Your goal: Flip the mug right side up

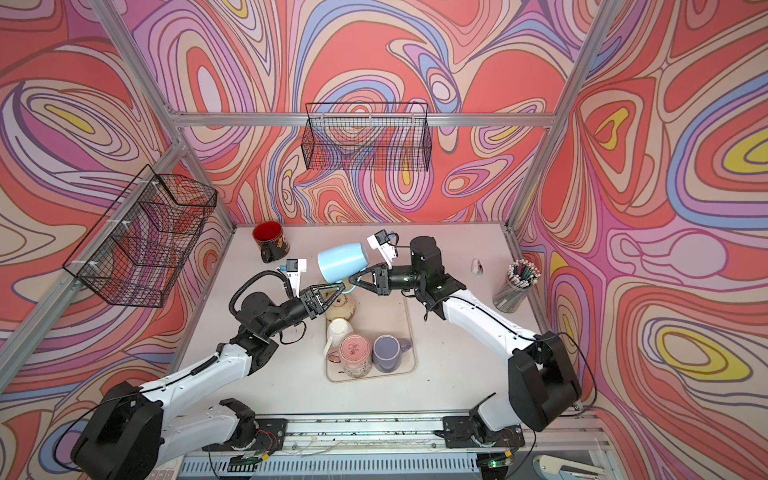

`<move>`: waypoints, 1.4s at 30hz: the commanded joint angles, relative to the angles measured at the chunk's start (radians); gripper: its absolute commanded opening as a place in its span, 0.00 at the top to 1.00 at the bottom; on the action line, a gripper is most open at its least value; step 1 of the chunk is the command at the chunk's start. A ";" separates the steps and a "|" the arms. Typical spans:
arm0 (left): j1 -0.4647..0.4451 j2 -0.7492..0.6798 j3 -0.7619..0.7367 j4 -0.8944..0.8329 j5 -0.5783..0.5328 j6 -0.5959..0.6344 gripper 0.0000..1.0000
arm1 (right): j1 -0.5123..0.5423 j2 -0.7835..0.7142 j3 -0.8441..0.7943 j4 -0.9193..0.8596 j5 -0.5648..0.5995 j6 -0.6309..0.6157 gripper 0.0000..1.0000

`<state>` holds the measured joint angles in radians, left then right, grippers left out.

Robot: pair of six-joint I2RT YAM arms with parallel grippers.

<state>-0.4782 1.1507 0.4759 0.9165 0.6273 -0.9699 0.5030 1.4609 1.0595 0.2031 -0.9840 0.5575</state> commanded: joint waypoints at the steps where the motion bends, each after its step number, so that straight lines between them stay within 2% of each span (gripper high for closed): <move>1: -0.007 -0.010 0.008 0.025 -0.004 0.020 0.90 | -0.003 -0.008 -0.003 0.087 0.001 -0.005 1.00; 3: -0.008 -0.008 0.010 0.025 -0.005 0.020 0.75 | -0.004 -0.008 -0.008 0.107 -0.002 0.009 1.00; 5: -0.011 -0.001 0.017 0.028 0.000 0.020 0.70 | -0.004 -0.005 -0.009 0.121 -0.008 0.017 1.00; 12: -0.017 0.017 0.030 0.038 0.002 0.017 0.64 | -0.004 0.020 -0.015 0.176 -0.045 0.060 1.00; 17: -0.020 0.030 0.030 0.045 -0.004 0.016 0.64 | -0.003 0.024 -0.031 0.207 -0.064 0.077 1.00; 21: -0.022 0.043 0.065 0.057 -0.004 0.013 0.74 | -0.004 0.026 -0.046 0.228 -0.079 0.090 1.00; 24: -0.022 0.047 0.067 0.065 -0.006 0.011 0.77 | -0.004 0.022 -0.056 0.231 -0.085 0.088 1.00; 30: -0.023 0.065 0.067 0.089 -0.012 0.004 0.75 | -0.004 0.034 -0.078 0.267 -0.115 0.109 1.00; 34: -0.025 0.085 0.066 0.133 -0.008 -0.014 0.65 | -0.003 0.039 -0.092 0.281 -0.121 0.114 1.00; 36: -0.025 0.092 0.066 0.146 -0.006 -0.019 0.63 | -0.002 0.039 -0.096 0.285 -0.122 0.114 1.00; 39: -0.027 0.098 0.067 0.151 -0.009 -0.021 0.63 | -0.003 0.042 -0.102 0.293 -0.123 0.114 1.00; 42: -0.029 0.101 0.066 0.159 -0.012 -0.021 0.69 | -0.003 0.052 -0.110 0.324 -0.137 0.135 1.00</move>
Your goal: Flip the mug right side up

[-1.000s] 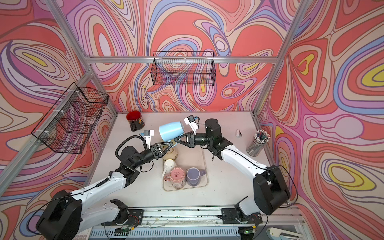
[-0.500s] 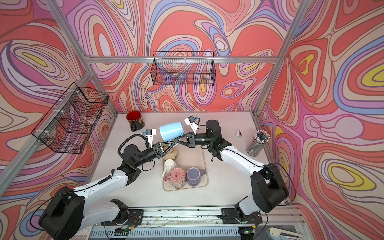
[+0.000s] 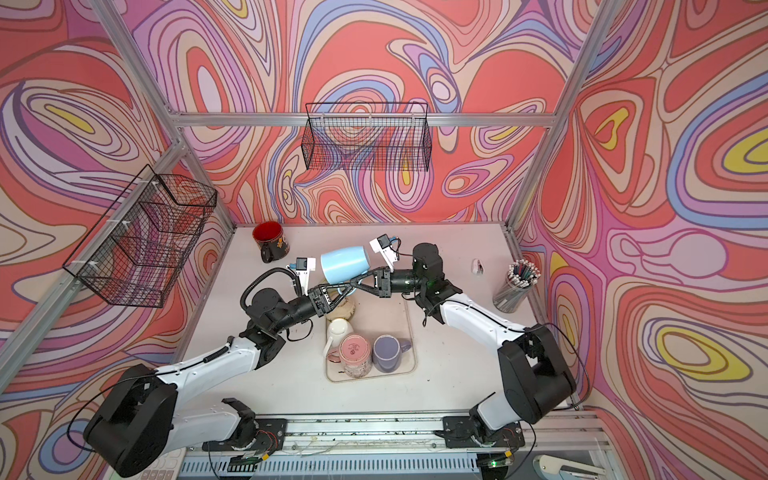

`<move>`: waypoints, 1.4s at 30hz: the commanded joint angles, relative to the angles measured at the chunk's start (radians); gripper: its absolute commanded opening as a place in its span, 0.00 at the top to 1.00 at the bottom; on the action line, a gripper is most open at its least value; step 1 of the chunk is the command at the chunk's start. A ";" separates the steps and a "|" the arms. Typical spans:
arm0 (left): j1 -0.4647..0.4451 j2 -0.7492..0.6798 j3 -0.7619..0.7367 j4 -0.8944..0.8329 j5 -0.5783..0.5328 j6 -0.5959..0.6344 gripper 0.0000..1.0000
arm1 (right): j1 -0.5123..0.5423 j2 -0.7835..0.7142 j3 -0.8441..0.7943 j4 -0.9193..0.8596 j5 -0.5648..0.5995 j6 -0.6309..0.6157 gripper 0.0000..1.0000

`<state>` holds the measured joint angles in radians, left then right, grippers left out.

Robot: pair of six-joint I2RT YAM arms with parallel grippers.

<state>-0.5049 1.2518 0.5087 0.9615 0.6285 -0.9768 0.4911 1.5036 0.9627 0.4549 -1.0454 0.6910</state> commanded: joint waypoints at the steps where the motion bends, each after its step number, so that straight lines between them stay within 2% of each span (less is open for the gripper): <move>1: -0.001 0.000 0.031 0.120 -0.013 -0.014 0.71 | 0.009 0.016 -0.015 0.088 -0.086 0.014 1.00; 8: -0.003 0.000 0.028 0.157 -0.018 -0.023 0.69 | 0.009 0.032 -0.034 0.125 -0.094 0.035 1.00; 12: -0.003 0.003 0.025 0.182 -0.018 -0.029 0.79 | 0.009 0.038 -0.035 0.126 -0.094 0.035 1.00; 18: -0.004 0.005 0.017 0.201 -0.016 -0.035 1.00 | 0.010 0.044 -0.041 0.128 -0.091 0.034 1.00; 26: -0.004 -0.042 -0.059 0.130 -0.090 -0.011 1.00 | 0.008 0.044 -0.041 0.102 -0.073 0.008 1.00; 34: -0.004 -0.191 -0.094 -0.071 -0.213 0.084 1.00 | 0.002 0.031 -0.031 -0.014 -0.017 -0.072 0.70; 38: -0.003 -0.251 -0.107 -0.153 -0.285 0.115 1.00 | -0.008 0.018 -0.040 -0.068 0.024 -0.106 0.59; 42: -0.003 -0.285 -0.069 -0.329 -0.351 0.154 1.00 | -0.019 -0.002 -0.055 -0.108 0.075 -0.129 0.50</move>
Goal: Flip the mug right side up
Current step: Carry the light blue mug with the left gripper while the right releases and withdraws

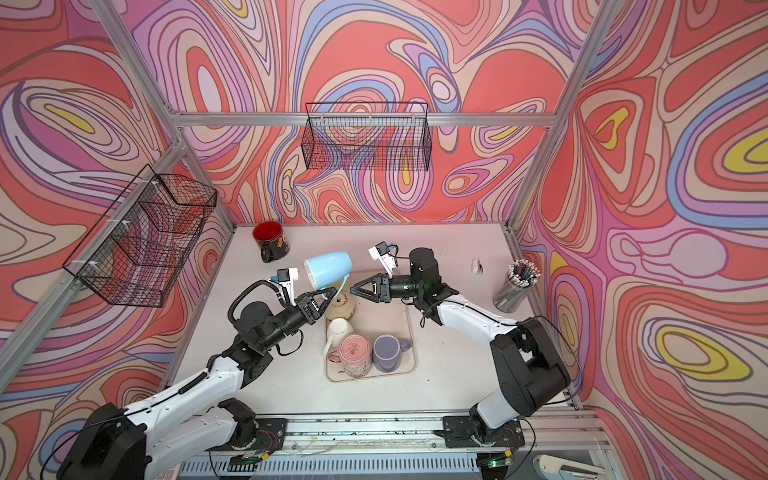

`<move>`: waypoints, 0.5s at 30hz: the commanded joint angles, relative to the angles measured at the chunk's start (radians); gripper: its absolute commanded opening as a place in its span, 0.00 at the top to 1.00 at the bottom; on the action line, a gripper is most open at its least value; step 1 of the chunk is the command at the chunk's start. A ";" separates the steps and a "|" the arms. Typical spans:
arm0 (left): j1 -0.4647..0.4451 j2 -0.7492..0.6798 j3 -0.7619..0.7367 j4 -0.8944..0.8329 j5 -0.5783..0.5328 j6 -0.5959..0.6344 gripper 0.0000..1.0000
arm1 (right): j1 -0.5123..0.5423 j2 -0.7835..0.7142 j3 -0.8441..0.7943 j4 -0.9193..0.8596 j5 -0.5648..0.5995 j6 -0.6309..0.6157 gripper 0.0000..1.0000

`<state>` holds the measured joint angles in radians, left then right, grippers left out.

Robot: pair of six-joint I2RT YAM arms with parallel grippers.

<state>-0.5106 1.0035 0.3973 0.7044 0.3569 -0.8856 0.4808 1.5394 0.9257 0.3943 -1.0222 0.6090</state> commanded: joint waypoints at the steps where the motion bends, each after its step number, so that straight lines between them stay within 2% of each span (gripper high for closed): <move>1: 0.003 -0.040 0.060 -0.129 -0.097 0.074 1.00 | -0.010 -0.042 -0.021 -0.061 0.065 -0.054 0.49; 5: 0.003 -0.043 0.108 -0.283 -0.156 0.105 1.00 | -0.010 -0.065 -0.021 -0.145 0.149 -0.102 0.48; 10: 0.005 -0.041 0.273 -0.575 -0.274 0.217 1.00 | -0.009 -0.097 -0.015 -0.304 0.313 -0.186 0.46; 15: 0.031 0.041 0.470 -0.847 -0.322 0.321 1.00 | -0.004 -0.151 -0.034 -0.425 0.462 -0.251 0.40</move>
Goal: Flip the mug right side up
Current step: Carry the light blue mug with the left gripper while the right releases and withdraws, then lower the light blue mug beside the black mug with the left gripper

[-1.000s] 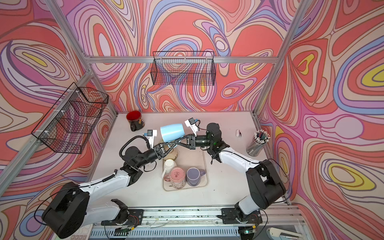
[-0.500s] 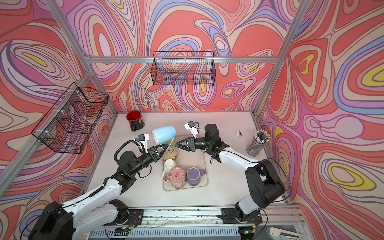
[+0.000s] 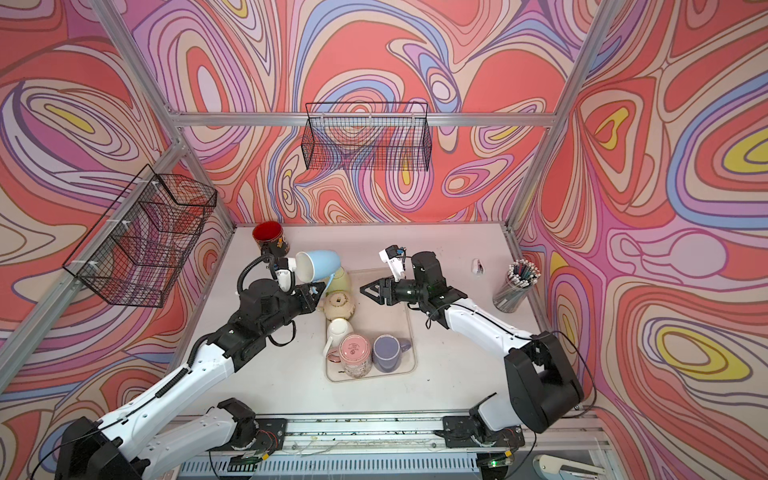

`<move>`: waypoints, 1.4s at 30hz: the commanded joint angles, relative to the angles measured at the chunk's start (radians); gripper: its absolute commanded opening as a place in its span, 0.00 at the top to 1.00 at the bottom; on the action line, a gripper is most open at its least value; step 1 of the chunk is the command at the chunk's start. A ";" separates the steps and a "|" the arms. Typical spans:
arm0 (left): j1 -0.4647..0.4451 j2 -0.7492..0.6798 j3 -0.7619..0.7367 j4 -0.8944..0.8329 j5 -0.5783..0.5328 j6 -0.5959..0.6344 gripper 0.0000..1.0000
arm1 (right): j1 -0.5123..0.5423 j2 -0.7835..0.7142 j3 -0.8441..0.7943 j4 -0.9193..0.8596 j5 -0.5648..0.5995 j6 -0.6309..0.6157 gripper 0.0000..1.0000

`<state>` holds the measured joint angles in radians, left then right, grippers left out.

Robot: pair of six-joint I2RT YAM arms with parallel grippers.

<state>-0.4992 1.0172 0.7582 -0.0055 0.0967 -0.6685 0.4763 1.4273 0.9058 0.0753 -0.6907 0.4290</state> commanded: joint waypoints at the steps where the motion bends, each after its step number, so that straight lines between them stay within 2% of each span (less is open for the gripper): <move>1: 0.032 0.056 0.154 -0.195 -0.062 0.125 1.00 | 0.003 -0.041 -0.015 -0.128 0.145 -0.081 0.38; 4: 0.070 0.128 0.251 -0.325 -0.040 0.167 1.00 | 0.013 -0.051 -0.029 -0.145 0.171 -0.095 0.29; 6: 0.092 0.160 0.291 -0.366 -0.030 0.192 1.00 | 0.029 -0.077 -0.054 -0.137 0.215 -0.094 0.19; 13: 0.146 0.298 0.476 -0.526 -0.037 0.286 1.00 | 0.038 -0.134 -0.106 -0.148 0.311 -0.100 0.10; 16: 0.153 0.378 0.568 -0.609 -0.093 0.316 1.00 | 0.040 -0.131 -0.105 -0.158 0.335 -0.098 0.08; 29: 0.191 0.692 0.875 -0.777 -0.185 0.402 1.00 | 0.056 -0.131 -0.052 -0.214 0.335 -0.054 0.08; 42: 0.277 0.952 1.128 -0.846 -0.177 0.421 1.00 | 0.087 -0.060 0.036 -0.303 0.330 -0.050 0.08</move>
<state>-0.2371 1.9461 1.8214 -0.8467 -0.0547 -0.2726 0.5587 1.3483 0.9127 -0.1909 -0.3702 0.3824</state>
